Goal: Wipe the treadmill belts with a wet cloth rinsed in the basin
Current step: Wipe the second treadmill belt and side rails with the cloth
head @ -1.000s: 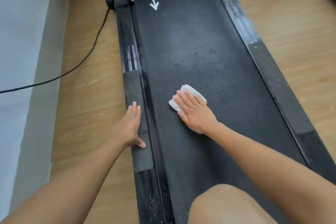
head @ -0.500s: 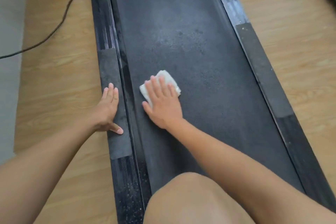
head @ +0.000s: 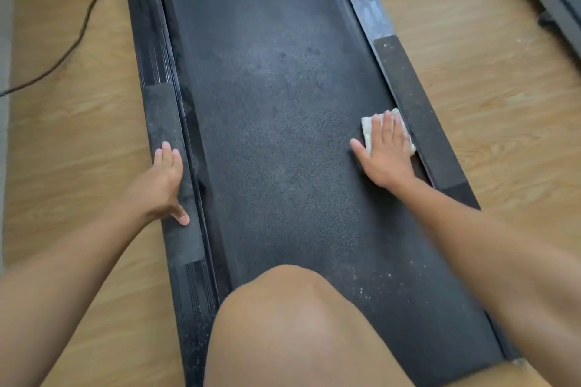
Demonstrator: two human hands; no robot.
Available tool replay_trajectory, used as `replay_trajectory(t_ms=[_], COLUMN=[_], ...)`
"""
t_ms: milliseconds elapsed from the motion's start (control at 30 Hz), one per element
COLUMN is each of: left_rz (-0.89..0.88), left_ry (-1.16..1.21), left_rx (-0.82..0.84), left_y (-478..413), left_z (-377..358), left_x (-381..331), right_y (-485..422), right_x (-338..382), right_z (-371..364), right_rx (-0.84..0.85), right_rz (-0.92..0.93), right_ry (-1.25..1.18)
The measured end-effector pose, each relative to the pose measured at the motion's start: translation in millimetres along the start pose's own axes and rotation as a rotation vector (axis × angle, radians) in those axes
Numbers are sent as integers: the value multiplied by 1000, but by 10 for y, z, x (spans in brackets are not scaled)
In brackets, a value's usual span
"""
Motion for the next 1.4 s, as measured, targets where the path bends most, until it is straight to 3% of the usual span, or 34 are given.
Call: replay_trajectory(t_ms=[67,100,267,333,433,500,600,667,800,867,1033,1167,1233,1333,1400], left_rz=[-17,-29,-61,-62,-52,-54,-52,-54,-47,-38,-29,-15,-6,-1,32], left_ry=[76,125,153,104,45,9,3,2,-16,-52,-116,-184,-167,-87,-90], left_rx=[-13,-24,-44,-27,-5,18,30,26,26,34,20,48,58,40,63], left_y=[-2,-16,-42,-30,18,31,16,11,16,10,53,68,75,76,43], left_z=[-49,-73,-115,-100,-42,-35,-42,-48,-26,-28,19,57,44,27,-23], left_x=[43,68,109,98,81,62,47,50,45,18,63,44,28,83,59], right_y=[142,226,1075,1339,1194,793,287,241,434,606,1611,1730,1350,598,355], right_x=[456,774,2337,2466,2119,1545,286,-247,45,627,2244,1984,1473,354,-287], right_z=[-274,-448,-1425,-1597,-1380,-993,-215,22,-245,-570,-1638,-1664,-1257,-411,-24], right_rx=[-54,-42,102,186,245,178,30,-19,-132,-125,54,193,140,16,-34], right_rz=[-95,-41,521,712,916,741,265,147,-89,4,642,959,832,354,167], right_ry=[-13,-19,69,158,242,238,131,69,-87,-71,107,286,228,104,30])
Point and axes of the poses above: each hand's wrist, its own y-axis away from the middle knuckle, its own z-axis out of the back of the hand, x = y × z, the point moved 7 cm from there along -y, towards the middle knuckle, and after that the axes turned 12 degrees about -y, right-handed, at the moved point
